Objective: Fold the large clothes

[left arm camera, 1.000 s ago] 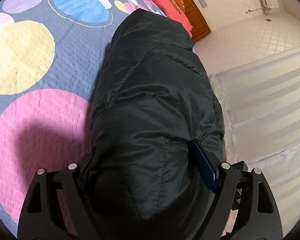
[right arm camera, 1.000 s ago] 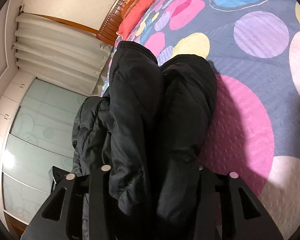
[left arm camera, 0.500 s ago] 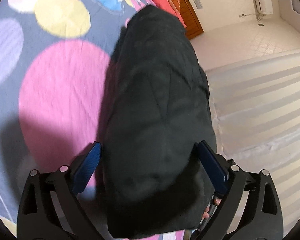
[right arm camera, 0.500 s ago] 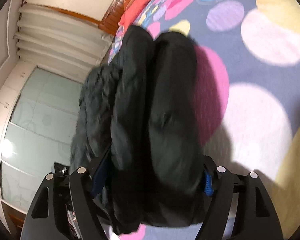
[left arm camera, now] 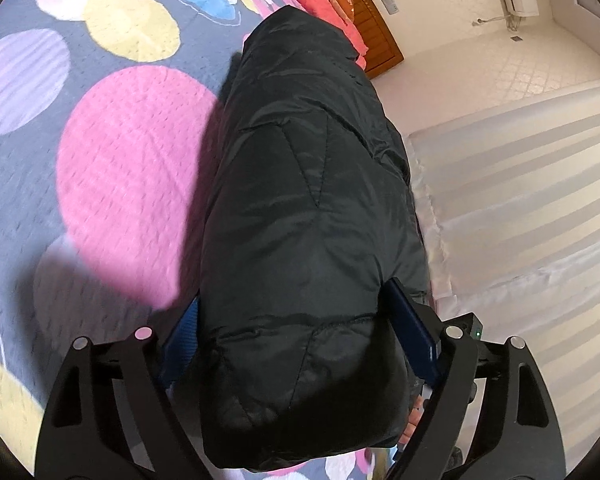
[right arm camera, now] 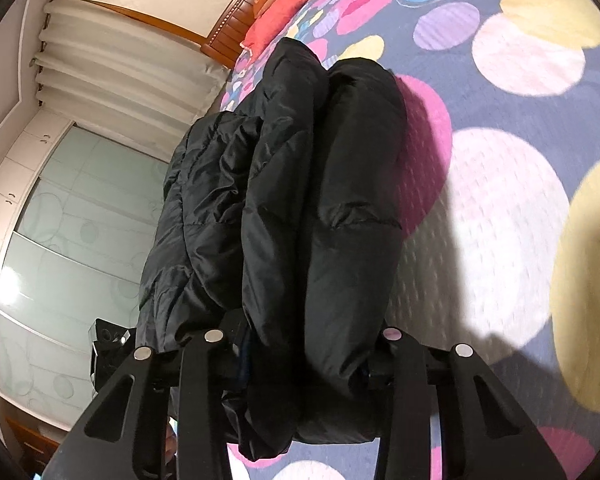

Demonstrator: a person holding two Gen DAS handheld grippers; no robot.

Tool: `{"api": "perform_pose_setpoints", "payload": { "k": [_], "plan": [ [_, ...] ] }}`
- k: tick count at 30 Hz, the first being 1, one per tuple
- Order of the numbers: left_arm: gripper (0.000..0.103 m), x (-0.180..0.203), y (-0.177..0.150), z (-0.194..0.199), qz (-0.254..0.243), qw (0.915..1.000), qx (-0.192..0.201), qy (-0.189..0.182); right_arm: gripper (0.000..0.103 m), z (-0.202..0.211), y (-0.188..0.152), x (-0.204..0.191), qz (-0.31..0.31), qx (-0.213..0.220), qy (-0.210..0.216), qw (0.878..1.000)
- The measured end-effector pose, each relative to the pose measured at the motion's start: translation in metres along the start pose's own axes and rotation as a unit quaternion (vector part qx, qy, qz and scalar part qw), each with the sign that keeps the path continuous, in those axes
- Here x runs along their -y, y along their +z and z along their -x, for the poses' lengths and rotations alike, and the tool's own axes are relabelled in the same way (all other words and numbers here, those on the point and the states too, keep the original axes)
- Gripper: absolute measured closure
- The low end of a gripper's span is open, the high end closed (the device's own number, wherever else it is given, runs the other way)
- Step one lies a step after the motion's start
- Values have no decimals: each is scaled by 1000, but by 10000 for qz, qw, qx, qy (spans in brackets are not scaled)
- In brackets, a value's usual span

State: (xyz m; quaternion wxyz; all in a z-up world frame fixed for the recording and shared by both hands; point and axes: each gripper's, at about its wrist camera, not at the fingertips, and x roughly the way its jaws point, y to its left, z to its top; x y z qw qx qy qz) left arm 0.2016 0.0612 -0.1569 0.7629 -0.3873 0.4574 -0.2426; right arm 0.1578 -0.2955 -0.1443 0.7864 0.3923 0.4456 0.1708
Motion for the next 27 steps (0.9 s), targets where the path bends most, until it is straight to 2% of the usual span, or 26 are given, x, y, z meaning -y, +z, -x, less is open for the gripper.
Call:
{"api": "perform_pose_setpoints", "payload": {
  "k": [13, 20, 22, 27],
  "plan": [
    [18, 5, 0, -5, -163, 9996, 113, 203, 65, -15, 12, 23, -165, 7, 151, 9998],
    [17, 3, 0, -4, -107, 9997, 113, 183, 56, -11, 11, 30, -210, 80, 182, 9996],
    [17, 2, 0, -3, -81, 9997, 119, 184, 48, -11, 10, 32, -253, 91, 169, 9995],
    [13, 4, 1, 2, -126, 9993, 161, 302, 43, -7, 9, 35, -285, 97, 218, 9993]
  ]
}}
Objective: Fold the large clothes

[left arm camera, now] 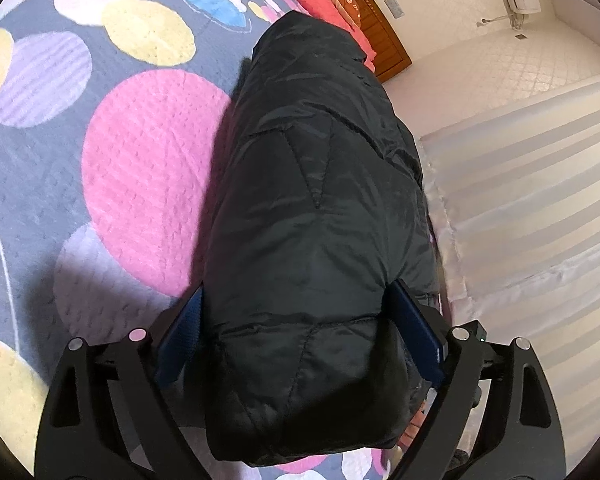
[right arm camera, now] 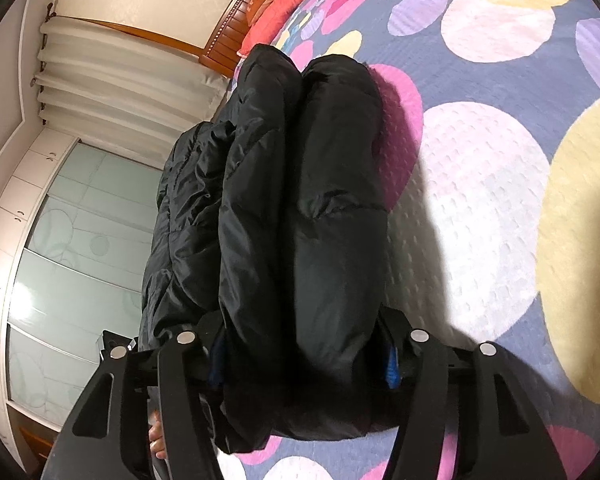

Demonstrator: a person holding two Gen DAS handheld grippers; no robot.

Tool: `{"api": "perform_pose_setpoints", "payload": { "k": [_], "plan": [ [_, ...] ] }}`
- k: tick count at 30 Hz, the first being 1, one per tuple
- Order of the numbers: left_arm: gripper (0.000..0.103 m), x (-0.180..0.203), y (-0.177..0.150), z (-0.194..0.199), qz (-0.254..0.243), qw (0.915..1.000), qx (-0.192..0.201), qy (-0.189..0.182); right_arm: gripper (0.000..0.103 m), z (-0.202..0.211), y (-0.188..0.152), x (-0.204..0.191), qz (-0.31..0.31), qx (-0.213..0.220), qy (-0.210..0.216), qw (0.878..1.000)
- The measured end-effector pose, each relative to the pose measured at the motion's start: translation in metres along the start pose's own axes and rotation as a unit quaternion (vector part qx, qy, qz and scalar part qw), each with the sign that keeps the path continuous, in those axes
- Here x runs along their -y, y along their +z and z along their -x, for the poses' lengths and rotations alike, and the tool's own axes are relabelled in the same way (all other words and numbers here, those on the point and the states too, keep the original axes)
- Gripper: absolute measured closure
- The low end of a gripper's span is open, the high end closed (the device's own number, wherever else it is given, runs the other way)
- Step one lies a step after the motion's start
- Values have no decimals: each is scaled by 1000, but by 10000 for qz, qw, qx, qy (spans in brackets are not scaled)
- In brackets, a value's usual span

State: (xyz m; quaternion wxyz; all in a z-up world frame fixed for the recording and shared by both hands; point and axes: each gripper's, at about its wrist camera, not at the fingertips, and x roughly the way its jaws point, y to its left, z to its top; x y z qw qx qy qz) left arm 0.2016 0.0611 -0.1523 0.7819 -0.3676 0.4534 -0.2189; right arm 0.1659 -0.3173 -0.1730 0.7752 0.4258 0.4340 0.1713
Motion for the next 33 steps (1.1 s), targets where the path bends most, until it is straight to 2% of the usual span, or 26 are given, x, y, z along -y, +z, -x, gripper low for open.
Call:
{"api": "perform_pose_setpoints", "payload": {
  "k": [8, 16, 22, 25, 33],
  "plan": [
    [13, 6, 4, 9, -164, 9998, 41, 124, 40, 10, 1, 3, 8, 3, -32, 10000],
    [13, 11, 15, 22, -166, 9994, 246, 155, 39, 24, 10, -9, 234, 107, -309, 9992],
    [13, 16, 7, 16, -162, 9994, 168, 247, 39, 32, 8, -4, 100, 179, -321, 9993],
    [13, 23, 1, 18, -247, 9986, 206, 427, 39, 35, 5, -4, 17, 240, -393, 9989],
    [13, 48, -17, 29, -706, 9909, 431, 1060, 39, 48, -10, -40, 622, 516, -1116, 9905]
  ]
}}
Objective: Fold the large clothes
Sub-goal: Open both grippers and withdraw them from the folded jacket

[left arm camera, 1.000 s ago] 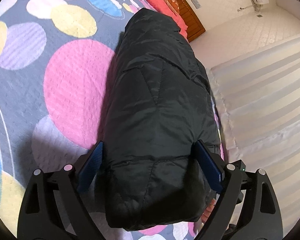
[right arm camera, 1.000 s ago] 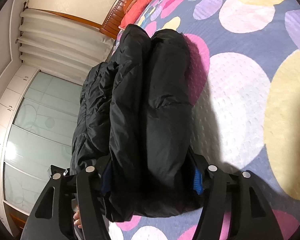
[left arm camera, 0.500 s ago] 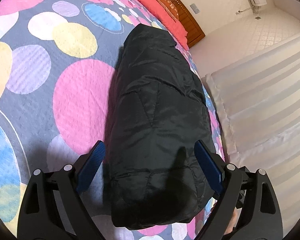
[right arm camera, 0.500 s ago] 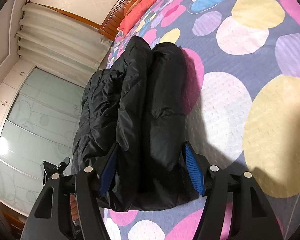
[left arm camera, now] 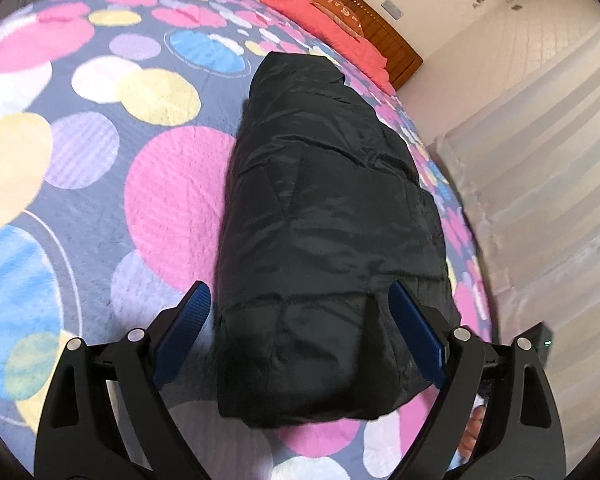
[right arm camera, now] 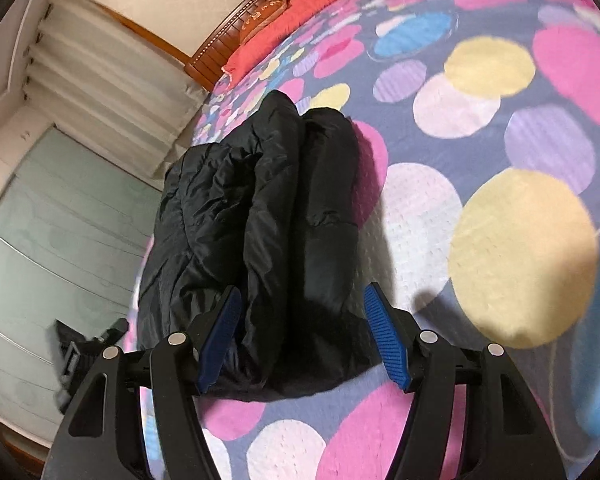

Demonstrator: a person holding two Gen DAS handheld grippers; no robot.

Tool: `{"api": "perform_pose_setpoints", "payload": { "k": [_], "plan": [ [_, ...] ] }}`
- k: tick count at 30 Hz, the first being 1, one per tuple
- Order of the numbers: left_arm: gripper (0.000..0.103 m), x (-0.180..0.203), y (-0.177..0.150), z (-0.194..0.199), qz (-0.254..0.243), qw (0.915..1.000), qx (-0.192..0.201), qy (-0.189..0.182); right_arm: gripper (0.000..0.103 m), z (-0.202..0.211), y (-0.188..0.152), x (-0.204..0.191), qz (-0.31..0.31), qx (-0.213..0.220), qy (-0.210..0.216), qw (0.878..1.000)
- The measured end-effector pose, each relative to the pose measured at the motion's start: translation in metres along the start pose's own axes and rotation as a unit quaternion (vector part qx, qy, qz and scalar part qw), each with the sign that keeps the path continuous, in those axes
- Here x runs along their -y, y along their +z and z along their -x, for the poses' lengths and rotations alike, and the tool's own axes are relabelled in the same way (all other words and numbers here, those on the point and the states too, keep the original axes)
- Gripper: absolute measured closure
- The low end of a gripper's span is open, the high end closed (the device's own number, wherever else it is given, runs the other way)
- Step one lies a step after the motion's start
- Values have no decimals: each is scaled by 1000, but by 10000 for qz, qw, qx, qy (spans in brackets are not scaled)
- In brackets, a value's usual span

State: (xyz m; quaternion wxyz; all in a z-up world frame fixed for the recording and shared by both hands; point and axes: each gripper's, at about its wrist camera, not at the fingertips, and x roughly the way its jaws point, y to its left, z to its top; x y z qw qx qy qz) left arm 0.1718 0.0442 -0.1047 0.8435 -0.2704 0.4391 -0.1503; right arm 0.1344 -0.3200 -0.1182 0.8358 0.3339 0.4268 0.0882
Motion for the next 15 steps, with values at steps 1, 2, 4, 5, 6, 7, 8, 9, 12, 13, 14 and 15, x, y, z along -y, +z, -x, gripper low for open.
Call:
{"api": "perform_pose_setpoints", "payload": {
  "k": [1, 2, 4, 5, 6, 7, 8, 9, 12, 13, 14, 15],
  "plan": [
    [13, 2, -2, 2, -42, 10000, 20, 63, 39, 1, -2, -4, 84, 17, -106, 9999],
    [13, 6, -5, 5, -123, 9997, 64, 177, 39, 4, -5, -11, 222, 39, -265, 9994],
    [13, 12, -11, 11, -259, 9990, 121, 345, 39, 7, -9, -17, 377, 89, -425, 9983],
    [13, 15, -13, 13, -313, 9985, 145, 424, 39, 9, -12, -21, 464, 128, -523, 9975],
    [13, 19, -15, 16, -391, 9976, 184, 539, 39, 10, -15, -25, 548, 162, -637, 9963],
    [13, 20, -18, 19, -444, 9970, 218, 603, 39, 11, -17, -28, 611, 184, -716, 9954],
    [13, 24, -21, 22, -528, 9958, 257, 703, 38, 13, -20, -32, 712, 220, -838, 9937],
    [13, 28, -25, 25, -611, 9946, 294, 784, 35, 14, -23, -37, 816, 257, -953, 9918],
    [13, 38, -35, 34, -817, 9912, 408, 961, 33, 17, -31, -49, 1098, 357, -1169, 9864],
    [13, 41, -37, 37, -872, 9901, 437, 1007, 33, 18, -35, -56, 1229, 402, -1251, 9837],
    [13, 46, -41, 40, -989, 9878, 490, 1096, 33, 19, -38, -61, 1328, 439, -1327, 9812],
    [12, 49, -44, 43, -1075, 9860, 525, 1162, 33, 22, -41, -65, 1423, 474, -1392, 9788]
  ]
}}
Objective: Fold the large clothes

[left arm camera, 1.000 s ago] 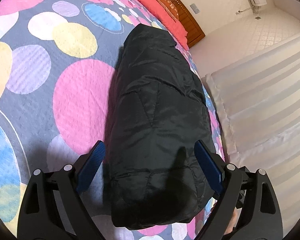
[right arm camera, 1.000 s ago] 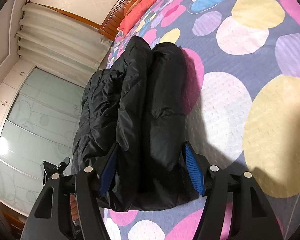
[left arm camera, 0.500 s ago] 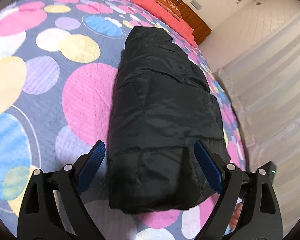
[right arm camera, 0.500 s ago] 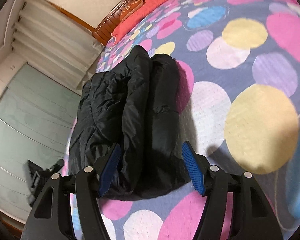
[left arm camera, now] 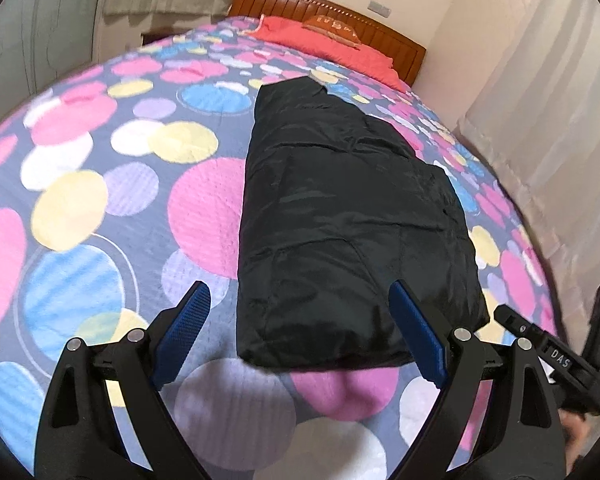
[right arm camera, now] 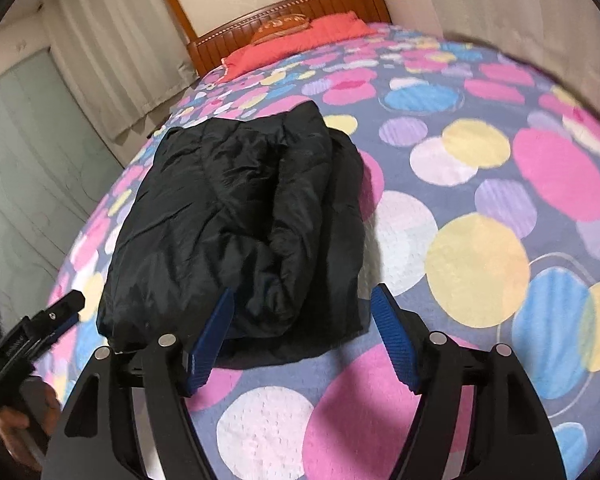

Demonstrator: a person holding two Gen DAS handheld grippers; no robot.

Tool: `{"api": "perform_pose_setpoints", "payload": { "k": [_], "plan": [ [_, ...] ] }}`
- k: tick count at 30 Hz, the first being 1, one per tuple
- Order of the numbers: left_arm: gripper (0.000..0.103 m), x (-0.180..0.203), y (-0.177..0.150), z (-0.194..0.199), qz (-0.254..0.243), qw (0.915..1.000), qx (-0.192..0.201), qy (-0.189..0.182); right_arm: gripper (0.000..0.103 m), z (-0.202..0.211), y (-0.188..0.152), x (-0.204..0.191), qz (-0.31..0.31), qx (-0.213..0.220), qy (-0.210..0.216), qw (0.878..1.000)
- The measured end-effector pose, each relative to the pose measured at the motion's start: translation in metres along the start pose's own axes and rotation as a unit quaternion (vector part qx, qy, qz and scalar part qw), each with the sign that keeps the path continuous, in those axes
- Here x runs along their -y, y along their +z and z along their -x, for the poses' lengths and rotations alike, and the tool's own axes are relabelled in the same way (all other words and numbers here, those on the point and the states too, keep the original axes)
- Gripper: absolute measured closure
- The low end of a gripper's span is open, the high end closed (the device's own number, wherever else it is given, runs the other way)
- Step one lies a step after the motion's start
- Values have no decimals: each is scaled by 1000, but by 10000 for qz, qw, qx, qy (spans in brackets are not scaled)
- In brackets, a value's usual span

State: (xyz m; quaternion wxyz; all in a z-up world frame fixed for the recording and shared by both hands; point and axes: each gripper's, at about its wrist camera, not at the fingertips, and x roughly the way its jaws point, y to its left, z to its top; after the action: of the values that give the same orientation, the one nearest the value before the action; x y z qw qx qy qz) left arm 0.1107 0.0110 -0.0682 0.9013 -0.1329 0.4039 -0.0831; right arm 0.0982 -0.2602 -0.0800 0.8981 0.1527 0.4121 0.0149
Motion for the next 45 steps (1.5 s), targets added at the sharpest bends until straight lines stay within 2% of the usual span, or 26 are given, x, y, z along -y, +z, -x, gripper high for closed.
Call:
{"api": "perform_pose_setpoints", "payload": {
  "k": [9, 21, 31, 45],
  "plan": [
    [12, 20, -12, 26, -347, 9986, 251, 320, 27, 25, -10, -33, 617, 367, -439, 9965],
    [11, 38, -12, 63, -594, 9946, 685, 513, 24, 63, -9, -57, 848, 838, -602, 9910],
    [11, 46, -14, 79, -653, 9929, 854, 515, 23, 74, -11, -67, 942, 941, -581, 9894],
    [11, 48, -15, 83, -667, 9925, 870, 545, 23, 78, -12, -69, 947, 991, -573, 9889]
  ]
}}
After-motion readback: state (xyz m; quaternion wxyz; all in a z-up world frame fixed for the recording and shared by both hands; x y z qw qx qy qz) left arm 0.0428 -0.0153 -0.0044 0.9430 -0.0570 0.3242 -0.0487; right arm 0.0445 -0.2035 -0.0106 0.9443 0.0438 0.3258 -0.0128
